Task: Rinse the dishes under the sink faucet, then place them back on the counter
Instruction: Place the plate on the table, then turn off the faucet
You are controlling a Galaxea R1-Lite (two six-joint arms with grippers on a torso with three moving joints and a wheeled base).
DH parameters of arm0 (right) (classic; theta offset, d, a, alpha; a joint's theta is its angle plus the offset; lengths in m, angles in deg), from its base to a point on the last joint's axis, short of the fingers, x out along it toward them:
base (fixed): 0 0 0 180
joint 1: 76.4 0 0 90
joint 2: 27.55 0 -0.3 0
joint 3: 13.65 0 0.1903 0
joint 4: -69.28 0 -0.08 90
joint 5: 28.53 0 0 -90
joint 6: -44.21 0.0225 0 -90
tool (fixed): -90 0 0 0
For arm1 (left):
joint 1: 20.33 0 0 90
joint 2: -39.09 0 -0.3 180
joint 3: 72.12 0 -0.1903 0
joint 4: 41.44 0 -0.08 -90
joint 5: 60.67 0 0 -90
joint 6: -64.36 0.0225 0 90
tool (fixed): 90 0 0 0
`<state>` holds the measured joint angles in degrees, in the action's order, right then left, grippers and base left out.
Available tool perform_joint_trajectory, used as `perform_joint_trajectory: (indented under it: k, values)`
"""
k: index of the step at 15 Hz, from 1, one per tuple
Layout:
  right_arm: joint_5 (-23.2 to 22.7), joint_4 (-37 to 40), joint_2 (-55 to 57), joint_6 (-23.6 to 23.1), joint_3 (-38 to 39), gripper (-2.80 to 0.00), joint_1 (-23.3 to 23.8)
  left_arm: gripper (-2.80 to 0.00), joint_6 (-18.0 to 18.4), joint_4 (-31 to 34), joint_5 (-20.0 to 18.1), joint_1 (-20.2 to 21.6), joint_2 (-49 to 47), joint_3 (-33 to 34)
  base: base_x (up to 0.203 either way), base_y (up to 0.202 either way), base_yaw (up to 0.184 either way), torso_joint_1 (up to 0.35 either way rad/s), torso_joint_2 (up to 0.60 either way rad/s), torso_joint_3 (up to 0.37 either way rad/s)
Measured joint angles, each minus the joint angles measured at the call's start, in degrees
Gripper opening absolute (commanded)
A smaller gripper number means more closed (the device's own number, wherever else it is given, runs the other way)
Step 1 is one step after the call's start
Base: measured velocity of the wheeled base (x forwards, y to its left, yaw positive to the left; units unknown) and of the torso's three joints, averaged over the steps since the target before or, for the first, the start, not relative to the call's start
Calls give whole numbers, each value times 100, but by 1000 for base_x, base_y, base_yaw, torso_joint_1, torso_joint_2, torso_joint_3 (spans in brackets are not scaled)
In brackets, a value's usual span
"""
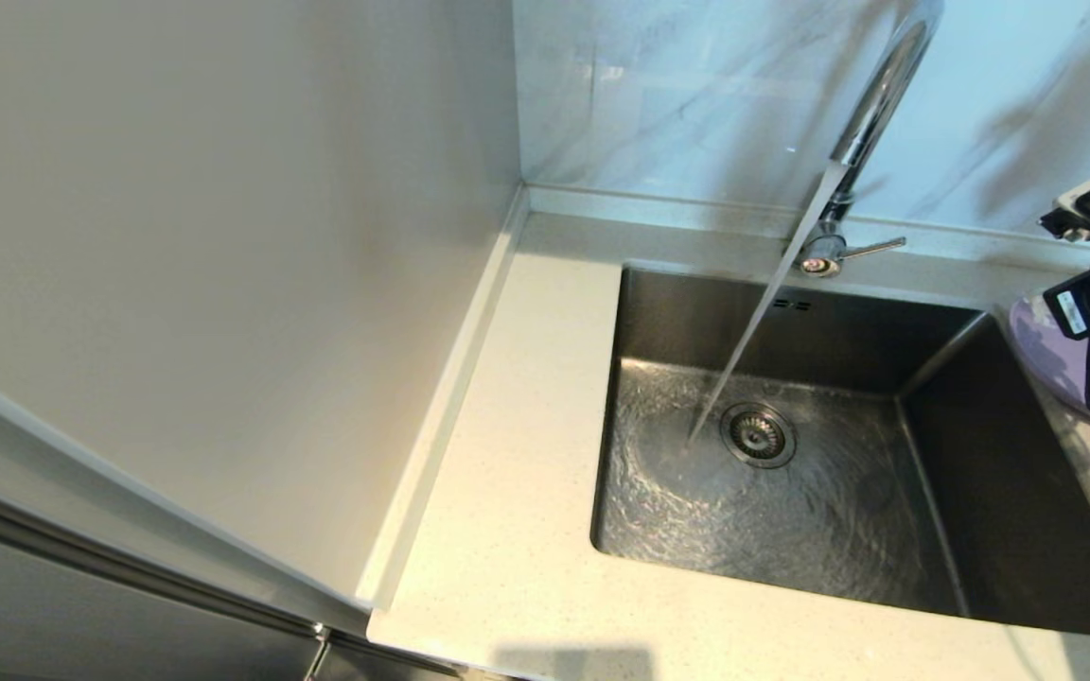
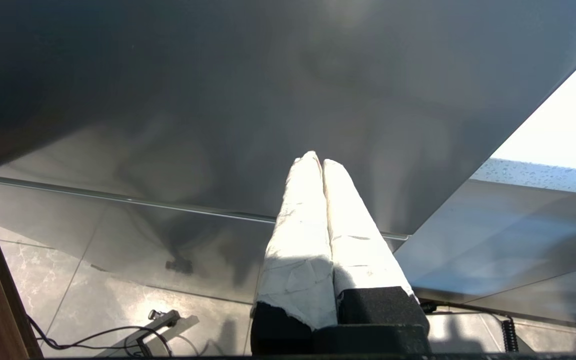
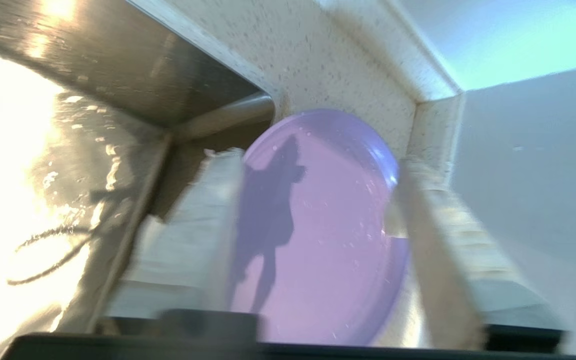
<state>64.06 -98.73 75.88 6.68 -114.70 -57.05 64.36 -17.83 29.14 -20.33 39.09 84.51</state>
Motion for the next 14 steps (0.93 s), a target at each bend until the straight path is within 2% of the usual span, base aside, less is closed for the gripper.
perform_joint_trajectory:
  k: [2,5,9,12,14]
  values:
    - [-242,166,-298,-1,35,-280,-63,-280,2,1,2,-2,0,0,0,0,0,0,0,0]
    - [-324,447,-602,-9,247,-280,-267,-280,0,2,-2,0,0,0,0,0,0,0,0,0]
    - [-300,2088,-812,163,-19,-280,-562,-280,0,2,1,-2,0,0,0,0,0,0,0,0]
    - [-274,3379,-813,1012,-470,-280,-1079,-280,2,2,0,0,0,0,0,0,0,0,0,0]
    - [-358,3494,-695,1625,-780,-280,-1458,-280,1,0,-2,-1,0,0,0,0,0,0,0,0]
